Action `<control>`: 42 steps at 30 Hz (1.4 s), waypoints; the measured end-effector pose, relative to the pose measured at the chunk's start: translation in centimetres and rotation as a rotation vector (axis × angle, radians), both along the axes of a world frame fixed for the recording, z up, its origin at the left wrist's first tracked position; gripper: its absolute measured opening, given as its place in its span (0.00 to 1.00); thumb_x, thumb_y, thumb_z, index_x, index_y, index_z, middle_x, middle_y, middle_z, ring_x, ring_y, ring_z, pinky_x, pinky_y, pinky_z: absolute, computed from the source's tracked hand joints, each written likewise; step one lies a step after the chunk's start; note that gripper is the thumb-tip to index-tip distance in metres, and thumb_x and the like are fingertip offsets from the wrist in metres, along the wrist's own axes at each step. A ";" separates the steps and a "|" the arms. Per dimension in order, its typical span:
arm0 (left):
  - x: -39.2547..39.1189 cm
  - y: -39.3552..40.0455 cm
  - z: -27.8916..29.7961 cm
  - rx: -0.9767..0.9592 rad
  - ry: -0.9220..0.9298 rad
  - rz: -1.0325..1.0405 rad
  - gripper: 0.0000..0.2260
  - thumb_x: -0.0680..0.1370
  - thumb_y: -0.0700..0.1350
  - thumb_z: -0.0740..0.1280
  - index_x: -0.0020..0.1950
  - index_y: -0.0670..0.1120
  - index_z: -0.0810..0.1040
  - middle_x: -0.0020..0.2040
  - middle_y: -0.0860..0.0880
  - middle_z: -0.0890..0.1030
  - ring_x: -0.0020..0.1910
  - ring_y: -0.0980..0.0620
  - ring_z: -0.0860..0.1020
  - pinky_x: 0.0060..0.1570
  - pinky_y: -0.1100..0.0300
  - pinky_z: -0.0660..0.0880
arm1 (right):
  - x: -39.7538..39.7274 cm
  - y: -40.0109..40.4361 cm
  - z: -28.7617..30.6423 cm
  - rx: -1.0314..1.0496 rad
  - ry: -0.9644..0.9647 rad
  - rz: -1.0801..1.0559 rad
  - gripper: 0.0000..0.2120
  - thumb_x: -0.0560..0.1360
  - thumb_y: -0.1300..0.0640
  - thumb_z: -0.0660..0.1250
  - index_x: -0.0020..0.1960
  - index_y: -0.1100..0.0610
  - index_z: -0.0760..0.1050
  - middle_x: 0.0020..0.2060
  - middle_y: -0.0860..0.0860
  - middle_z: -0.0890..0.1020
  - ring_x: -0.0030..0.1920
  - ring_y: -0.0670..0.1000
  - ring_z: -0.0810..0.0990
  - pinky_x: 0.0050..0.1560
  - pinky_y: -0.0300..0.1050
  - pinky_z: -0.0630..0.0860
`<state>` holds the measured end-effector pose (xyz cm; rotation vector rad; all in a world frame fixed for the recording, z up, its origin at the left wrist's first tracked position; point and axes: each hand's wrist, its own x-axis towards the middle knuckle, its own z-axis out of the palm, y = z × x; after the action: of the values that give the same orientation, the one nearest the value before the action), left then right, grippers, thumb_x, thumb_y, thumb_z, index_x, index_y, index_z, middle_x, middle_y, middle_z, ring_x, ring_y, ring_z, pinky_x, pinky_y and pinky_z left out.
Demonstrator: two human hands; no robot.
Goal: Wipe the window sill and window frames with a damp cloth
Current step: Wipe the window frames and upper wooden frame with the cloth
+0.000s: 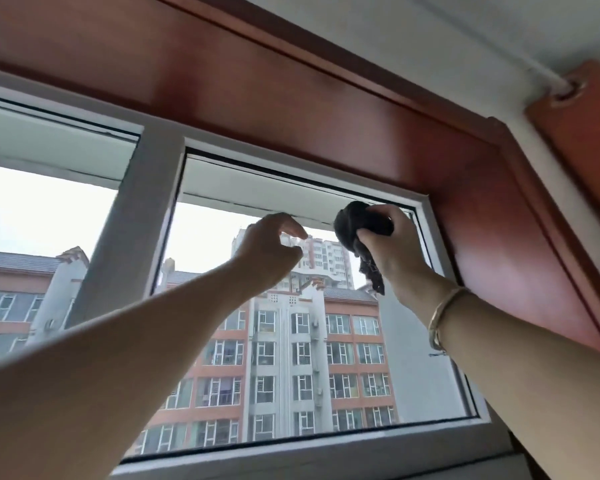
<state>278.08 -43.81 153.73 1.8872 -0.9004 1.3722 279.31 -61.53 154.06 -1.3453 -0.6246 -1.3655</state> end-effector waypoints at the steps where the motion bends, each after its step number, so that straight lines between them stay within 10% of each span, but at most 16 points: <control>1: 0.5 -1.6 0.7 -0.015 -0.003 0.011 0.14 0.75 0.32 0.63 0.57 0.45 0.77 0.62 0.52 0.75 0.36 0.64 0.70 0.26 0.80 0.66 | 0.9 -1.7 1.0 -0.025 -0.025 -0.022 0.16 0.71 0.67 0.65 0.56 0.54 0.74 0.49 0.53 0.78 0.43 0.53 0.78 0.30 0.37 0.76; 7: 3.1 -6.4 5.2 -0.071 -0.022 0.190 0.21 0.75 0.35 0.60 0.65 0.49 0.72 0.66 0.51 0.71 0.35 0.54 0.73 0.26 0.69 0.68 | 5.2 -7.3 6.1 -0.141 -0.143 -0.156 0.15 0.70 0.66 0.66 0.55 0.55 0.76 0.48 0.48 0.79 0.50 0.47 0.76 0.43 0.28 0.70; 13: 6.3 -8.1 9.0 0.021 -0.079 0.468 0.28 0.74 0.35 0.59 0.73 0.50 0.64 0.74 0.52 0.64 0.74 0.50 0.59 0.73 0.51 0.56 | 8.9 -9.5 10.4 -0.218 -0.312 -0.284 0.15 0.69 0.68 0.65 0.53 0.54 0.78 0.47 0.48 0.79 0.46 0.43 0.75 0.43 0.22 0.65; 23: 9.3 -7.8 18.4 0.152 -0.336 0.930 0.33 0.72 0.36 0.59 0.76 0.51 0.56 0.76 0.50 0.60 0.75 0.49 0.57 0.74 0.48 0.50 | 12.4 -6.5 19.9 -0.330 -0.479 -0.666 0.16 0.71 0.68 0.60 0.55 0.56 0.78 0.49 0.56 0.75 0.50 0.59 0.75 0.50 0.50 0.74; 31: 11.8 -8.1 18.2 0.092 -0.481 1.145 0.29 0.72 0.42 0.62 0.73 0.51 0.62 0.71 0.49 0.63 0.70 0.45 0.63 0.73 0.48 0.52 | 14.8 -8.2 20.6 -0.398 -0.633 -0.930 0.13 0.74 0.65 0.62 0.54 0.53 0.77 0.46 0.53 0.77 0.48 0.56 0.75 0.37 0.46 0.69; 37: 11.9 -12.9 17.6 -0.102 -0.370 1.089 0.25 0.73 0.43 0.60 0.71 0.48 0.66 0.71 0.46 0.64 0.71 0.45 0.63 0.74 0.46 0.47 | 17.7 -18.8 19.5 -0.291 -0.399 -0.997 0.11 0.72 0.66 0.62 0.51 0.55 0.76 0.42 0.56 0.77 0.43 0.62 0.79 0.34 0.49 0.74; 42: 13.2 -18.9 18.0 0.094 -0.387 0.931 0.29 0.74 0.41 0.58 0.75 0.55 0.60 0.75 0.50 0.60 0.74 0.47 0.58 0.75 0.46 0.43 | 17.4 -23.2 19.1 -0.336 -0.209 -1.051 0.10 0.75 0.63 0.63 0.55 0.59 0.75 0.46 0.60 0.78 0.47 0.63 0.79 0.38 0.47 0.68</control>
<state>291.24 -62.76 171.76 2.2642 -0.1986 2.3184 296.72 -84.77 173.12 -1.9380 -0.2569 -2.3292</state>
